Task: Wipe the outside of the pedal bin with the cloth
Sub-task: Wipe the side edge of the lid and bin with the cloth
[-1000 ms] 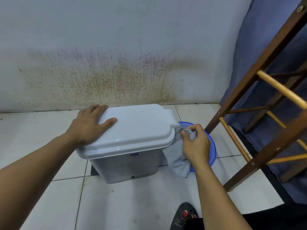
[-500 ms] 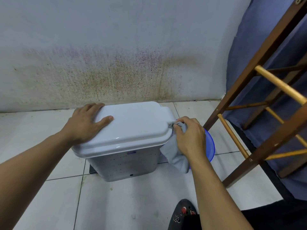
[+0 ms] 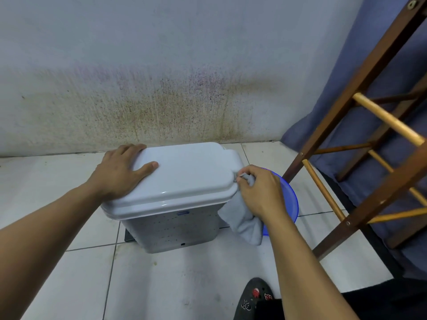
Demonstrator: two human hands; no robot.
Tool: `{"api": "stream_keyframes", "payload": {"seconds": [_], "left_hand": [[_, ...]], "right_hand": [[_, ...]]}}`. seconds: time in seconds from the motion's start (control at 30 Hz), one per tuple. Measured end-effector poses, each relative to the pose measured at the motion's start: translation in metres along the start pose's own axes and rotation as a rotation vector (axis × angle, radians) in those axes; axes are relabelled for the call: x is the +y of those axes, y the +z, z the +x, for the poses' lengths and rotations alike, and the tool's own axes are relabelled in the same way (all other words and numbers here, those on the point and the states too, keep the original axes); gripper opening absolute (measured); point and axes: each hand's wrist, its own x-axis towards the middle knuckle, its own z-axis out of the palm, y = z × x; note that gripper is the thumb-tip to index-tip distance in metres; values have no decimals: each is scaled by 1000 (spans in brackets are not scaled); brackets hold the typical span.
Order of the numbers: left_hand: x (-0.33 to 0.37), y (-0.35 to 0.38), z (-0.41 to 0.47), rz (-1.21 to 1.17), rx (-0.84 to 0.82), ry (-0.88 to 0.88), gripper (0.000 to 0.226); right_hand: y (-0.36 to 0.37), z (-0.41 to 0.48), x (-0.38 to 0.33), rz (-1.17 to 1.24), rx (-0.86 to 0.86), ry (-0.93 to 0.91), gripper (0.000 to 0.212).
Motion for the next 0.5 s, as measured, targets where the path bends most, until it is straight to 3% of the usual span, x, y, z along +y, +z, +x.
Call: {"api": "stream_keyframes", "payload": {"seconds": [0.23,0.5], "left_hand": [[0,0,0,-2,-3,14,87],[3,1,-1,17,-4,-1,82]], "right_hand": [[-1,-12,-1,20,72,11,9],[17,-51,-27,-164,137,31,19]]}}
